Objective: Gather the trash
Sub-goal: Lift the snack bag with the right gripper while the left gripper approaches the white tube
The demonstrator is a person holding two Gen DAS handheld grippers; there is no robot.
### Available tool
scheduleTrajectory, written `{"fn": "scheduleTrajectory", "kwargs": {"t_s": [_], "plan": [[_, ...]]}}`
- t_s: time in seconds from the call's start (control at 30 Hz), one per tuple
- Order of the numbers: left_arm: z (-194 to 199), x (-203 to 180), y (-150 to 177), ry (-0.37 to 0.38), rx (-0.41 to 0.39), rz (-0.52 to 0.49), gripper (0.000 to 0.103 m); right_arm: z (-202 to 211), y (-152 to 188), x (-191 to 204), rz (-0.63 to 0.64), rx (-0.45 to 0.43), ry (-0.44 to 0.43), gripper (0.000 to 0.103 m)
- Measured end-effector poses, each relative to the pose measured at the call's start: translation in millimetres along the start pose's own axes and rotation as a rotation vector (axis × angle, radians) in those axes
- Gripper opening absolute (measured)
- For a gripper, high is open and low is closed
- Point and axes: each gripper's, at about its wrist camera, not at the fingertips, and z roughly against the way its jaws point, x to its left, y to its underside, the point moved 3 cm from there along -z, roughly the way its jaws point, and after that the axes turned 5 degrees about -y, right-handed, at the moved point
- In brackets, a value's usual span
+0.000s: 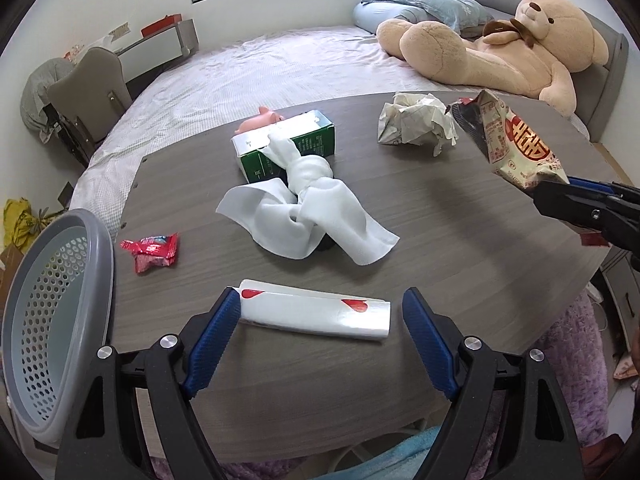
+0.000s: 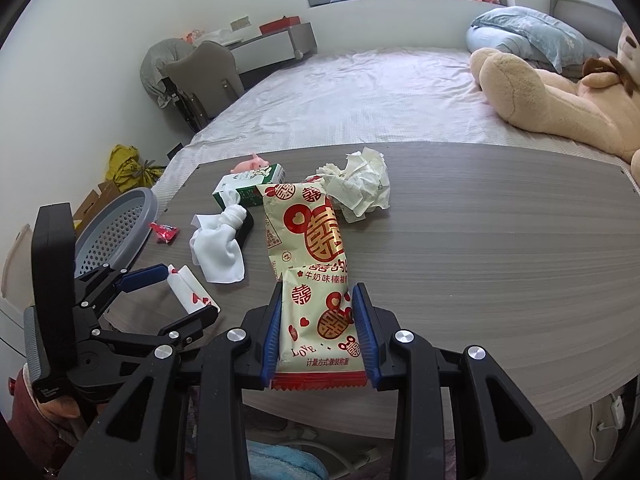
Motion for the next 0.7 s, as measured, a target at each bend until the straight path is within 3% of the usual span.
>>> {"fn": "scheduleTrajectory", "kwargs": {"t_s": [0.17,0.37,0.6,0.7], "plan": [[1,0,1,0.005,-0.016,-0.005,0.078,1,0,2,0.002,-0.002,-0.003,0.033],[7,3,1,0.012,-0.037,0.002,0.053,1,0,3,0.005,-0.002,-0.004,0.033],[14,1,1,0.007,-0.057,-0.006,0.031,2,-1,6,0.009,-0.003,-0.006,0.033],[14,4,2,0.022,-0.044,0.012,0.033,3,-1,7,0.010,-0.004,-0.006,0.033]]}}
